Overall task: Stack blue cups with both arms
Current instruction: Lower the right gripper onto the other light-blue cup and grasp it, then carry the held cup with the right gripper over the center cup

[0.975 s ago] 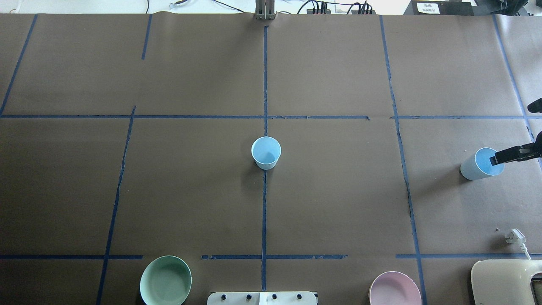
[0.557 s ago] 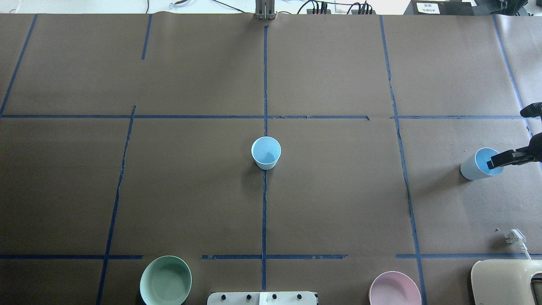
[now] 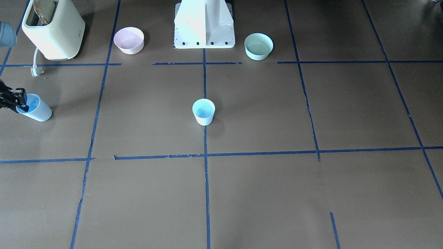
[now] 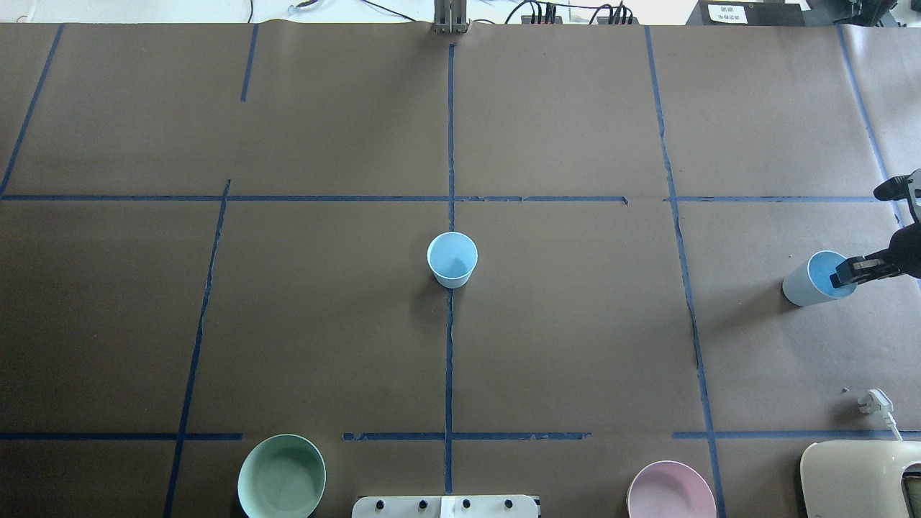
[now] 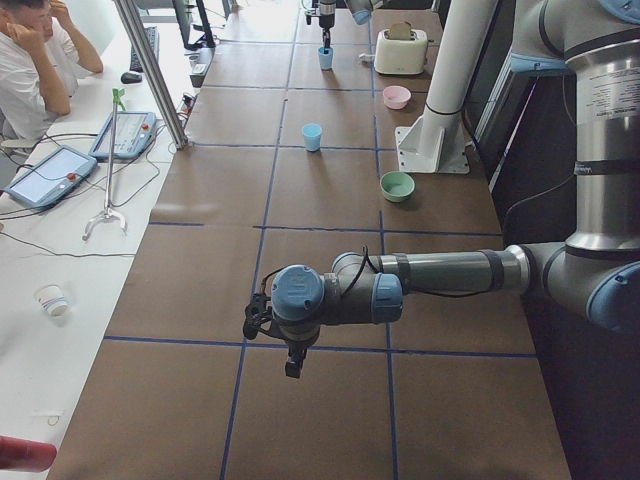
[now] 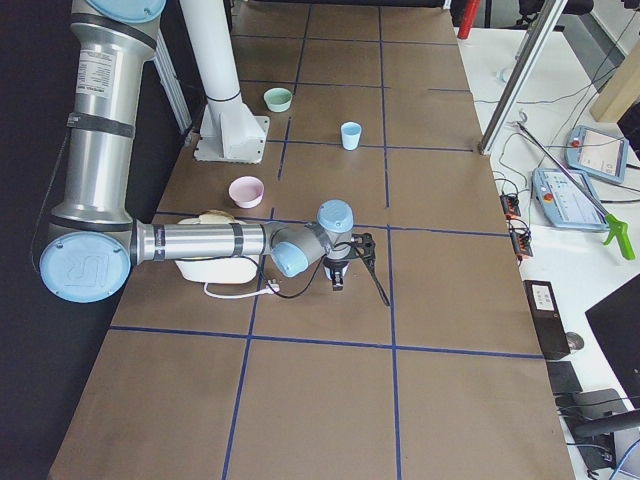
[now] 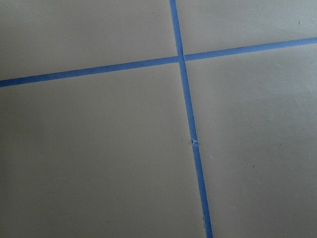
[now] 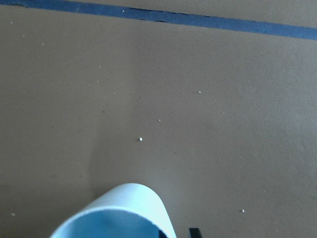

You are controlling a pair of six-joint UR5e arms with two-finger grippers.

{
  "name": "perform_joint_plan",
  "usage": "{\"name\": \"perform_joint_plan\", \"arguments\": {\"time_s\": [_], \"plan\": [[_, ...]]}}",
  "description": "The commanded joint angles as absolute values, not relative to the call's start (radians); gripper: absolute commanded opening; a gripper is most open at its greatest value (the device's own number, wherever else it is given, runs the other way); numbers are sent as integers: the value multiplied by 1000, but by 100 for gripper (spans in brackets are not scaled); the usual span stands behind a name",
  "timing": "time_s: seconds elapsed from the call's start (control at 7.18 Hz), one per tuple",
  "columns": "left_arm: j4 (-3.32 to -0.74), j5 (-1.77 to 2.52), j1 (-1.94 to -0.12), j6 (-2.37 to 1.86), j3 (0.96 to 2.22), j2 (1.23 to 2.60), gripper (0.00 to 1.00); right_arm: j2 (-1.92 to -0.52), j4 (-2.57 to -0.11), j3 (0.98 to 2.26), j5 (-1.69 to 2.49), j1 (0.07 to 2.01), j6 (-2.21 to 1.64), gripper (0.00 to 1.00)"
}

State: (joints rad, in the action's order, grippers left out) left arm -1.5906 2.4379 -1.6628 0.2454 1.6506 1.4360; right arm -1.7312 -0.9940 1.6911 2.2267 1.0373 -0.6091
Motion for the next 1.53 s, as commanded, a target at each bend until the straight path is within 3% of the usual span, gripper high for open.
{"name": "perform_joint_plan", "arguments": {"time_s": [0.0, 0.42, 0.98, 1.39], "plan": [[-1591, 2439, -1663, 245, 1651, 1436, 100, -1712, -1003, 1716, 2241, 1037, -614, 0], [-1591, 2439, -1663, 241, 1651, 1436, 100, -1504, -1235, 1813, 2275, 994, -759, 0], [-1591, 2439, -1661, 221, 1651, 1437, 100, -887, -1763, 1835, 2015, 666, -1338, 0], [-1591, 2439, -1661, 221, 1651, 1437, 100, -772, -1784, 1775, 1849, 537, -1515, 0]]}}
